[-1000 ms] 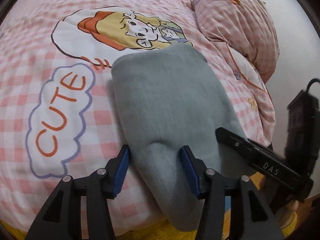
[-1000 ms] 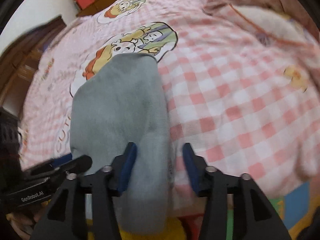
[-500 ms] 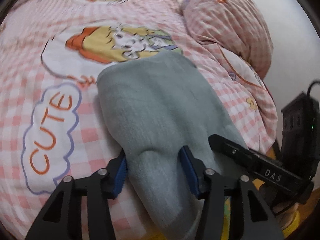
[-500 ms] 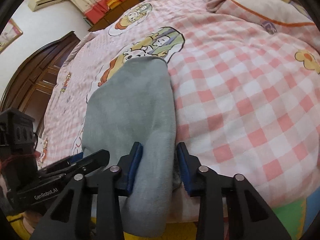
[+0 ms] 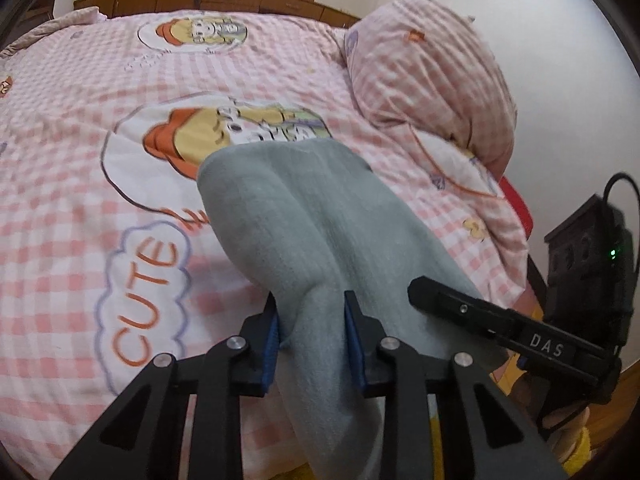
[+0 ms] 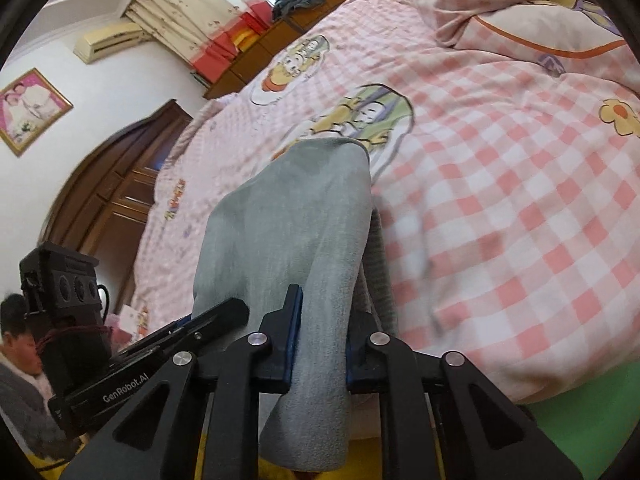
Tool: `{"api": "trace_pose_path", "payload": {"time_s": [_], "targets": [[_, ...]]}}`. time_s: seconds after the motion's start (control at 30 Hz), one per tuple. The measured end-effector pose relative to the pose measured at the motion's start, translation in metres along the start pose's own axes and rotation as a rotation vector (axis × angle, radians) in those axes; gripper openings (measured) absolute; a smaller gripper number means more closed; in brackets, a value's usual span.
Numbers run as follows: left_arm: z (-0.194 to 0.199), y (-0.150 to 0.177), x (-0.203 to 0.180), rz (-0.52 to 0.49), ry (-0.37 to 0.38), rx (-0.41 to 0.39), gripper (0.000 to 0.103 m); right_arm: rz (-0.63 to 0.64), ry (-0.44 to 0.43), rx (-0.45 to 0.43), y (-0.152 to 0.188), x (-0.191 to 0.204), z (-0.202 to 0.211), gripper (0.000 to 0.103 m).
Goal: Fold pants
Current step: 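Hold the bundle end with the right tool and fold it over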
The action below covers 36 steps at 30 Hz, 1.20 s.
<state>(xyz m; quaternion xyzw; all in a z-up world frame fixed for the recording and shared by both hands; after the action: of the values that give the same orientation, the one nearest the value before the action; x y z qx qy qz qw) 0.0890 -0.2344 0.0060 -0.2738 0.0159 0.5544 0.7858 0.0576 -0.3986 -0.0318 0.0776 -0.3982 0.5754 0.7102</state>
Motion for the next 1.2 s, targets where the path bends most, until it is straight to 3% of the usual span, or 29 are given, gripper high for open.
{"api": "trace_pose_path", "payload": {"time_s": [0.23, 0.7, 0.9, 1.2], "targets": [[0.047, 0.005, 0.024, -0.038, -0.036, -0.058, 0.029, 0.041, -0.04, -0.026, 0.007, 0.05, -0.005, 0.017], [0.127, 0.031, 0.142, 0.087, -0.107, -0.127, 0.03, 0.146, -0.114, 0.037, 0.018, 0.163, -0.08, 0.018], [0.137, 0.027, 0.2, 0.108, -0.057, -0.121, 0.03, 0.177, -0.094, 0.049, 0.016, 0.197, -0.121, 0.018], [0.134, 0.024, 0.279, 0.094, -0.09, -0.122, 0.031, 0.214, -0.074, 0.083, 0.014, 0.232, -0.189, 0.018]]}}
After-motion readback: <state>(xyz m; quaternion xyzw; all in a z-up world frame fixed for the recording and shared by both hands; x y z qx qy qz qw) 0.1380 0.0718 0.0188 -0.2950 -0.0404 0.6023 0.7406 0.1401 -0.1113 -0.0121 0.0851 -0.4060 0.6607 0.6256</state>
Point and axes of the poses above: each gripper's, at about its wrist camera, not at the fingertips, and z roughly against the way its jaws point, x to its left, y to its underside, the point moved 2 cm from there along -z, roughly the way its jaws point, and after that the axes turned 13 degrees about x, right-handed, at the moved point
